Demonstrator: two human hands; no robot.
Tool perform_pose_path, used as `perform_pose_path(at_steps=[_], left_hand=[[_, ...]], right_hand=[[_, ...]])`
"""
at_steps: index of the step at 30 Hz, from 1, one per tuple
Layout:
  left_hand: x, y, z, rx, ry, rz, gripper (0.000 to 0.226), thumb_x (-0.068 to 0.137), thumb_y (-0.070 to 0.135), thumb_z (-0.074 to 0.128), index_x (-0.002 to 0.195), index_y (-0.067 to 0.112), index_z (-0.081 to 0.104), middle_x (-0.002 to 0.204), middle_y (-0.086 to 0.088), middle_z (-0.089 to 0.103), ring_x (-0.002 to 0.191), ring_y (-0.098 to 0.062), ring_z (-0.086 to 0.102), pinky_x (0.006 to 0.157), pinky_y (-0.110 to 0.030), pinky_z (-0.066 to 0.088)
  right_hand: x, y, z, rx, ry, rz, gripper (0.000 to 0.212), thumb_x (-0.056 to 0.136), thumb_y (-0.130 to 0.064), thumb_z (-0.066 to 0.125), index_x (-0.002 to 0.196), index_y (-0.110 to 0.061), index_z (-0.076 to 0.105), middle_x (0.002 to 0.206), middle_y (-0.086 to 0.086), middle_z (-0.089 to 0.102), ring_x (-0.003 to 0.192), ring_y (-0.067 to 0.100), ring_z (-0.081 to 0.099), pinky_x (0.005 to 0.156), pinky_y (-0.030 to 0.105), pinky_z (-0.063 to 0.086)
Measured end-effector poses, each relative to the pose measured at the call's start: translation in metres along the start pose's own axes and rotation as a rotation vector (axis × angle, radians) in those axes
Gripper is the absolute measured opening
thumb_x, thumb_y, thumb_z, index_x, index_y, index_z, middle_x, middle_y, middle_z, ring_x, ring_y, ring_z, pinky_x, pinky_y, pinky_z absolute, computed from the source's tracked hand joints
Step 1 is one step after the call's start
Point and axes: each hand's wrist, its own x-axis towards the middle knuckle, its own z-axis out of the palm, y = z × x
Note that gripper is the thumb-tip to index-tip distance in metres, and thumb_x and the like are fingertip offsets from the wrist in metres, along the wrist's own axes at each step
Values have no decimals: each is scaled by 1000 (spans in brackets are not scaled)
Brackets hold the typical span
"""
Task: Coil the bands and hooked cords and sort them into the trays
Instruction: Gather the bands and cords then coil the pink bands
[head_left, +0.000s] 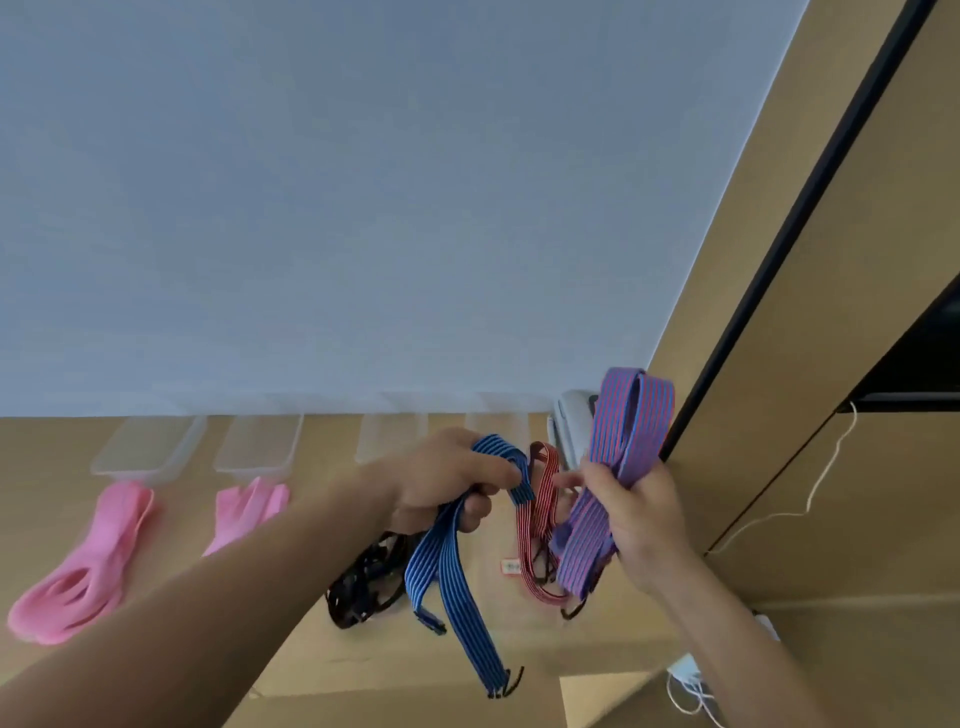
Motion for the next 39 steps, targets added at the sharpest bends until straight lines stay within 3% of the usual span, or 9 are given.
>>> perform_pose_path(at_steps=[3, 6, 11, 20, 23, 26, 29, 33, 39], left_hand=[[-4, 26, 5, 105, -94, -11, 24, 95, 3, 54, 76, 13, 45, 48, 3, 40, 40, -11, 38, 42, -21, 34], [-6, 44, 9, 107, -109, 5, 25, 94, 1, 52, 74, 14, 50, 55, 2, 35, 42, -10, 36, 41, -18, 32], [-19, 45, -3, 49, -108, 31, 19, 91, 1, 56, 80, 12, 45, 50, 1, 44, 42, -12, 45, 44, -20, 38], [-35, 3, -24, 345, -52, 141, 15, 86, 12, 66, 79, 11, 52, 71, -1, 57, 70, -25, 65, 70, -32, 52], [-28, -15, -22, 88, 142, 210, 13, 92, 15, 60, 87, 9, 51, 69, -5, 56, 61, -24, 58, 61, -33, 50], [-7, -16, -9, -255, 374, 306, 14, 99, 17, 54, 99, 4, 51, 79, -11, 62, 63, -25, 59, 58, -37, 50], [11, -6, 2, -487, 313, 329, 20, 103, 20, 45, 108, 3, 53, 109, -20, 68, 87, -32, 67, 65, -42, 54], [36, -6, 17, -585, 273, 301, 31, 99, 17, 47, 115, -7, 59, 98, -24, 64, 84, -35, 63, 71, -42, 55], [70, -11, 37, -618, 351, 106, 26, 97, 15, 48, 105, -3, 64, 82, -17, 67, 73, -32, 68, 66, -42, 58]], right_hand=[[23, -30, 3, -139, -212, -163, 30, 90, 10, 55, 92, -18, 65, 63, 7, 68, 52, 25, 61, 47, 32, 49], [34, -49, 11, -248, -485, -173, 9, 89, -6, 64, 92, -15, 65, 54, -1, 63, 44, 18, 59, 47, 30, 49], [41, -62, 9, -336, -551, -178, 18, 84, -6, 72, 76, -10, 56, 44, 1, 56, 37, 17, 52, 45, 27, 45], [74, -86, 7, -54, -69, -240, 22, 87, 3, 65, 70, 0, 51, 38, -1, 45, 31, 14, 44, 37, 24, 39], [71, -74, 11, -19, -57, -136, 24, 86, 2, 65, 69, -8, 51, 39, -3, 44, 30, 12, 44, 35, 21, 37], [50, -45, 25, -123, -280, 31, 19, 84, 0, 67, 72, -9, 57, 45, 1, 51, 31, 14, 46, 35, 20, 35], [34, -18, 36, -172, -408, 154, 9, 86, -3, 66, 79, -3, 61, 51, 7, 57, 35, 19, 49, 38, 23, 38], [24, 7, 37, -130, -258, 194, 17, 85, -8, 70, 93, 2, 59, 58, 13, 61, 39, 23, 49, 41, 28, 40], [18, 34, 16, -137, -62, 134, 43, 67, -17, 89, 97, -14, 58, 58, -7, 61, 43, 12, 52, 44, 24, 44]])
